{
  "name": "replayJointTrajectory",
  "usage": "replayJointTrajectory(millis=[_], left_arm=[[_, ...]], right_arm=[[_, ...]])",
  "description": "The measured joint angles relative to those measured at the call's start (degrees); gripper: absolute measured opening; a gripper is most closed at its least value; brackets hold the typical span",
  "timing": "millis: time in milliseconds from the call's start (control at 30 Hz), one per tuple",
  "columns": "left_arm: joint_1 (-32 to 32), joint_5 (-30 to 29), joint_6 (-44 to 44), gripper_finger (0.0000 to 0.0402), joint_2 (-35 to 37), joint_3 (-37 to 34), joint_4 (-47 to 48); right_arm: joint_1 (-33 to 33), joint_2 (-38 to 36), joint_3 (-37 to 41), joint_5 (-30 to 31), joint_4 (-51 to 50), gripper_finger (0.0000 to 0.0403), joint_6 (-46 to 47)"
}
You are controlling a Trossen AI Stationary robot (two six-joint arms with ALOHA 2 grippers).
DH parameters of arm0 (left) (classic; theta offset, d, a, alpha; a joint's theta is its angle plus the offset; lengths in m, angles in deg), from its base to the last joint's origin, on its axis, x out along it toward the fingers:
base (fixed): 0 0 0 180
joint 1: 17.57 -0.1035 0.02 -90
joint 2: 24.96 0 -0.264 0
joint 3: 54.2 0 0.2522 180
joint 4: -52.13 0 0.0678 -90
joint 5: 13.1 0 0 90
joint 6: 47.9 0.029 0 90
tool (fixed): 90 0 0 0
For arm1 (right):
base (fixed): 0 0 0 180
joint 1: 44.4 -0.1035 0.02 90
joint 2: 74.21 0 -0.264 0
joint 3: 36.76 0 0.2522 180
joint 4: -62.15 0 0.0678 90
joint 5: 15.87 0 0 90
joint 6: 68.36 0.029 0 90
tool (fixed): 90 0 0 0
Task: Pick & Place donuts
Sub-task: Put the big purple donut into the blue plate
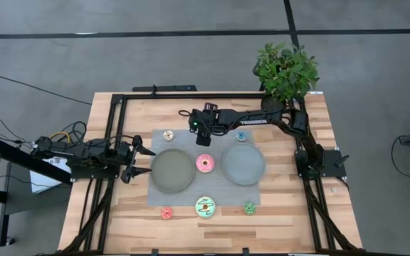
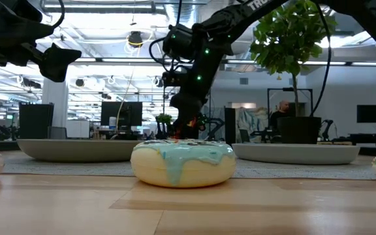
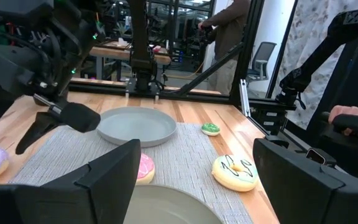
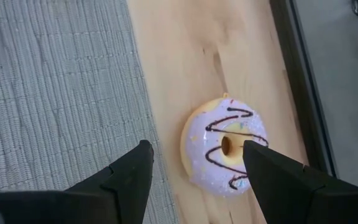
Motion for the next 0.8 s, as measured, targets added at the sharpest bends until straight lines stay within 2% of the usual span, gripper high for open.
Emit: replayJointTrajectory(millis=[800], left_arm=[[0.0, 0.0, 0.0, 0.0304, 0.0, 0.0, 0.0]], right_arm=[[0.0, 0.0, 0.0, 0.2, -0.2, 0.024, 7.9]])
